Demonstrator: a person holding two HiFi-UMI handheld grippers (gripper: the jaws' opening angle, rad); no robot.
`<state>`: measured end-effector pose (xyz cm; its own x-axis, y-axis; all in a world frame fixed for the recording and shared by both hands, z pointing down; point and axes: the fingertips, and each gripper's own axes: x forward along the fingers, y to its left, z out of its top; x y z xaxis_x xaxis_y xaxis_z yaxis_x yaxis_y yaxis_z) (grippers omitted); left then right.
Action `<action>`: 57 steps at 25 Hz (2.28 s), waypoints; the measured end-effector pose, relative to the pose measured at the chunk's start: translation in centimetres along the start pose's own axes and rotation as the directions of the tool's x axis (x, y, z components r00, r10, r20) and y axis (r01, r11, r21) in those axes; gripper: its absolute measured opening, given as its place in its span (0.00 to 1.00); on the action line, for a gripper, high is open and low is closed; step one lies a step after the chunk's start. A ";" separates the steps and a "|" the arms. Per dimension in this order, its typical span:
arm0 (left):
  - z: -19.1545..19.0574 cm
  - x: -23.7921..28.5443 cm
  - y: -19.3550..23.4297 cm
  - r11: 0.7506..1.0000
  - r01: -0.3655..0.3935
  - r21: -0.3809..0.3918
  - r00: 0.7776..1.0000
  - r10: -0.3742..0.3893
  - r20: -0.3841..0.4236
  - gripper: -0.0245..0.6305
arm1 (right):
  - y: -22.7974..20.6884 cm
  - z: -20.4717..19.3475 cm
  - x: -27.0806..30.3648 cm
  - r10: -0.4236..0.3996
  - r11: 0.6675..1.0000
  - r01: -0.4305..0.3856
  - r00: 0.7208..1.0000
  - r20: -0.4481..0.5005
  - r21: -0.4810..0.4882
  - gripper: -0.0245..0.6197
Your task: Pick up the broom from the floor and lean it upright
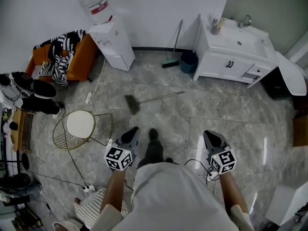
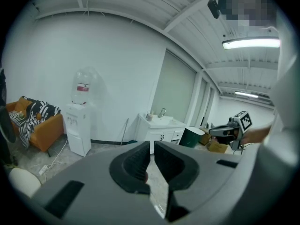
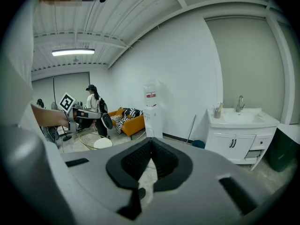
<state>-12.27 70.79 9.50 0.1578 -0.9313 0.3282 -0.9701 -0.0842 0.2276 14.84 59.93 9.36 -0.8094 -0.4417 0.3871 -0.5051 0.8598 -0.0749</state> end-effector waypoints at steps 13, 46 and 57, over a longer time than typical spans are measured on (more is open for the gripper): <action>5.1 13.9 10.5 0.989 0.142 0.039 0.988 -0.139 -0.063 0.08 | -6.6 3.9 12.6 -0.078 0.997 0.080 0.994 -0.071 0.018 0.04; -4.7 46.7 23.2 0.944 0.328 -0.026 0.891 -0.318 -0.323 0.08 | -22.6 -3.4 41.1 -0.103 0.969 0.163 0.951 -0.293 0.188 0.04; -16.6 60.2 25.3 0.940 0.338 0.052 0.902 -0.307 -0.304 0.08 | -30.1 -14.8 51.5 0.066 0.983 -0.004 0.940 -0.333 0.186 0.04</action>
<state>-24.30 18.43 50.21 0.4964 -0.7061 0.5050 -0.8680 -0.4118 0.2775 -7.16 15.09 45.11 -0.6948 -0.2730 0.6654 -0.5491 0.7989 -0.2455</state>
